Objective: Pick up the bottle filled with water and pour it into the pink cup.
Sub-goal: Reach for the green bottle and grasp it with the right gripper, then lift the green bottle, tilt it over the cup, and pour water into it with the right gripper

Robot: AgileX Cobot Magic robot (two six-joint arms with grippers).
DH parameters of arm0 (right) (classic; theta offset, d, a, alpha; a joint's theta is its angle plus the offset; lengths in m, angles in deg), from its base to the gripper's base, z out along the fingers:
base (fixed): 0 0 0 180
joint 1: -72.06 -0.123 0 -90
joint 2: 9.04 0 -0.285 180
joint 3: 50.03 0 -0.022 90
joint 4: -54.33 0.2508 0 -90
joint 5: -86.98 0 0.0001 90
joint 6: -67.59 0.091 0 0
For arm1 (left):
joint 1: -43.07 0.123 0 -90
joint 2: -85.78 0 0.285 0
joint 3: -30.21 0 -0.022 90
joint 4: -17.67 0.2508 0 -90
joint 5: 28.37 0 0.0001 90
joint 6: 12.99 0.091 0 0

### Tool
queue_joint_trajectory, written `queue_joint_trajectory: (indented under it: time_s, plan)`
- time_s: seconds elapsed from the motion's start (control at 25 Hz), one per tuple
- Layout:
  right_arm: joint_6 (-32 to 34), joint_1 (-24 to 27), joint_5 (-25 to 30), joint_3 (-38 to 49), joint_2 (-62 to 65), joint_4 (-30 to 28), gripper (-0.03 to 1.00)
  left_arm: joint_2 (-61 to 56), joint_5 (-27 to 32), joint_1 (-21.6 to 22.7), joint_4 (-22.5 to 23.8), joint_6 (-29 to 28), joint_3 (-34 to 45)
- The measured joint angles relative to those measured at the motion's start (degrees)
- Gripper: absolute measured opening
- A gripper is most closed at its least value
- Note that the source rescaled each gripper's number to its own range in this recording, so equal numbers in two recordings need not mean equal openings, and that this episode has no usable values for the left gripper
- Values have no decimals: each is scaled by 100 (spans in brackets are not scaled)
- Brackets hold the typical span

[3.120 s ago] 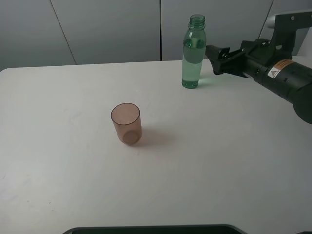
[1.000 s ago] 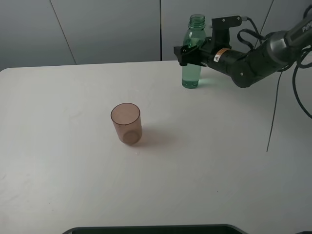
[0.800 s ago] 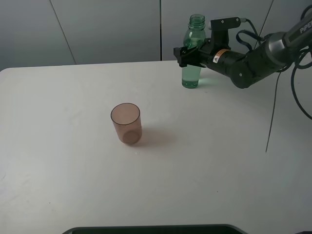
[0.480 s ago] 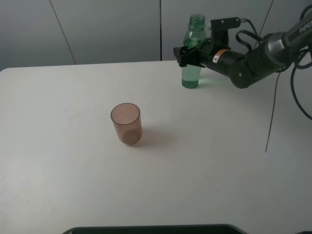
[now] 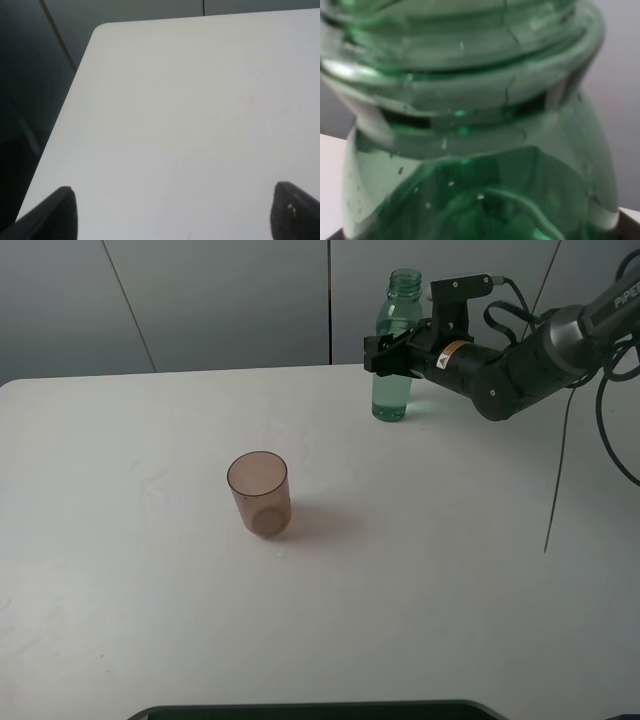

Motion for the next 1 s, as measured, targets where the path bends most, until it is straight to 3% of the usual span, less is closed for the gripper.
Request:
queue_joint_trajectory:
  time_s: [0.6,1.0]
  plan:
    - [-163,0,117,-14,27,0,3,0,0,0,0,0,0]
    - [-143,0,1310,34,785,-314,1,0,0,0,0,-25,0]
